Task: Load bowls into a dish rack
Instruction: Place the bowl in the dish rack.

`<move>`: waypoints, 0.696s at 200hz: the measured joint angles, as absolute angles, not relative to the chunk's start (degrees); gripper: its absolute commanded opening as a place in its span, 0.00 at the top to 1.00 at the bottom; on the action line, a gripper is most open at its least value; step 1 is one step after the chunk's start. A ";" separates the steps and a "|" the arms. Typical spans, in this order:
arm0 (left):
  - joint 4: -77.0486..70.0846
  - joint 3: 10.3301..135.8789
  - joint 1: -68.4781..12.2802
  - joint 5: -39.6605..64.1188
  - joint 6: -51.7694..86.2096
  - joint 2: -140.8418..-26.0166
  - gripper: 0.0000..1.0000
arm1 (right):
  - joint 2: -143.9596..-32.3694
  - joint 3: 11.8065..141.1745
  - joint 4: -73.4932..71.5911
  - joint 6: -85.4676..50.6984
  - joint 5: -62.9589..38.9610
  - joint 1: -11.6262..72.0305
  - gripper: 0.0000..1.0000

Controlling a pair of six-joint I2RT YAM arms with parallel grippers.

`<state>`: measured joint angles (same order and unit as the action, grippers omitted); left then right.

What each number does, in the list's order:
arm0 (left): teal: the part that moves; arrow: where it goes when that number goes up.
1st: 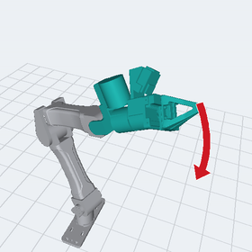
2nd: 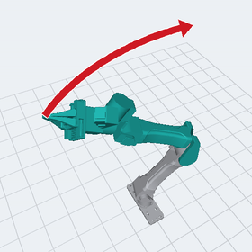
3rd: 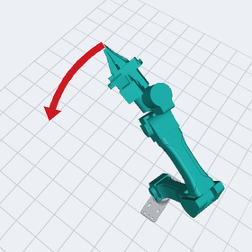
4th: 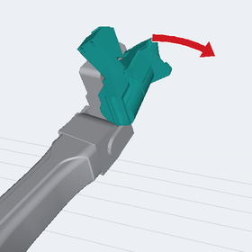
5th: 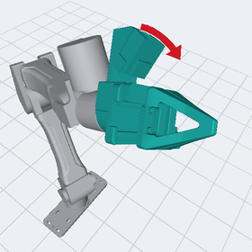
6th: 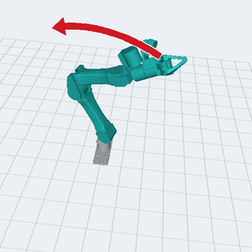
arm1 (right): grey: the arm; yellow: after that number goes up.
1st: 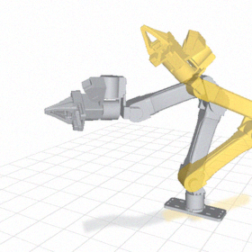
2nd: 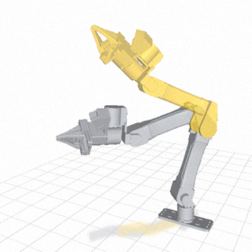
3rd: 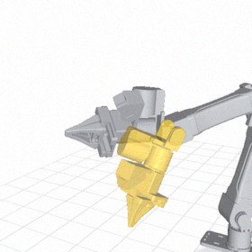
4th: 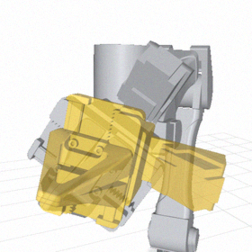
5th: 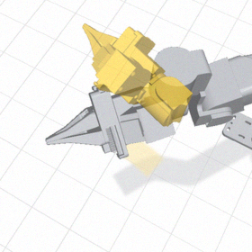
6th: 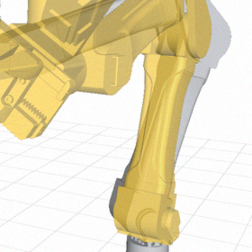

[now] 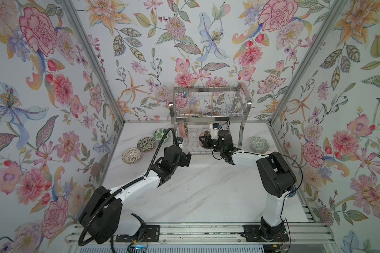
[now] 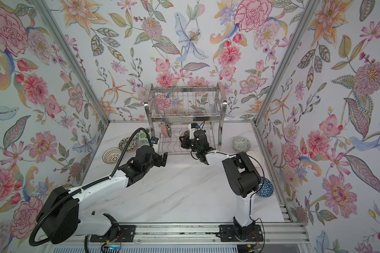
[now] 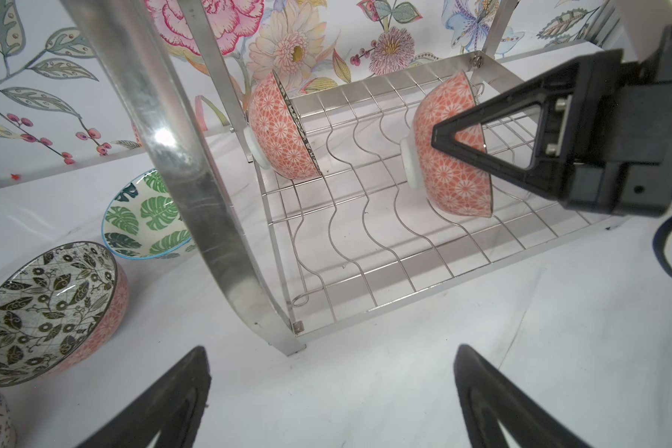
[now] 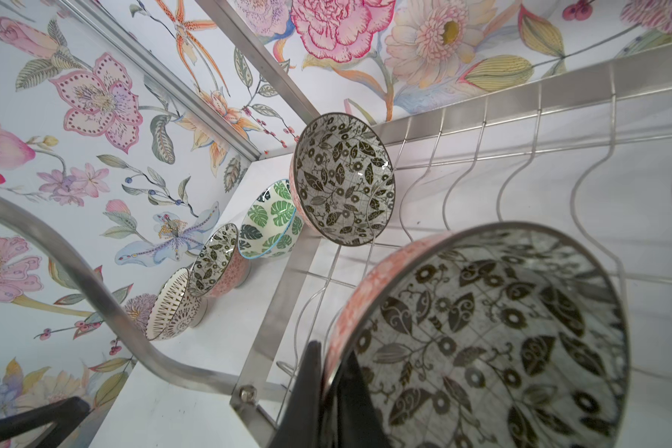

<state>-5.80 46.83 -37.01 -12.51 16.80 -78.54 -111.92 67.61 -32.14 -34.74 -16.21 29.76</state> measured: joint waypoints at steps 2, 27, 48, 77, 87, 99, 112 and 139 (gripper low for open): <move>-5.85 46.83 -37.04 -12.51 16.67 -78.54 0.01 | -112.01 67.72 -32.29 -34.92 -16.23 29.76 1.00; -8.21 46.63 -37.10 -12.56 13.87 -78.08 0.01 | -114.21 70.06 -33.63 -36.56 -16.97 29.76 1.00; -11.42 45.39 -37.10 -12.49 11.03 -76.66 0.01 | -116.51 71.94 -35.55 -38.22 -17.65 29.76 0.99; -15.31 44.23 -37.10 -12.45 6.55 -75.35 0.01 | -120.03 75.02 -37.71 -40.47 -18.68 29.76 0.99; -16.05 44.23 -37.10 -12.45 5.23 -75.35 0.01 | -121.30 76.20 -38.15 -41.25 -18.90 29.76 0.99; -16.43 44.23 -37.12 -12.43 4.10 -75.35 0.01 | -122.63 77.62 -38.76 -42.02 -19.14 29.76 0.99; -16.71 44.23 -37.15 -12.43 3.29 -75.35 0.01 | -124.01 79.33 -39.03 -42.81 -19.20 29.76 0.99; -17.45 44.21 -37.15 -12.38 2.04 -75.37 0.01 | -126.67 83.13 -39.44 -44.45 -19.64 29.76 0.98</move>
<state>-17.45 44.21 -37.15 -12.38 2.04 -75.37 -126.67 83.13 -39.44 -44.45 -19.64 29.76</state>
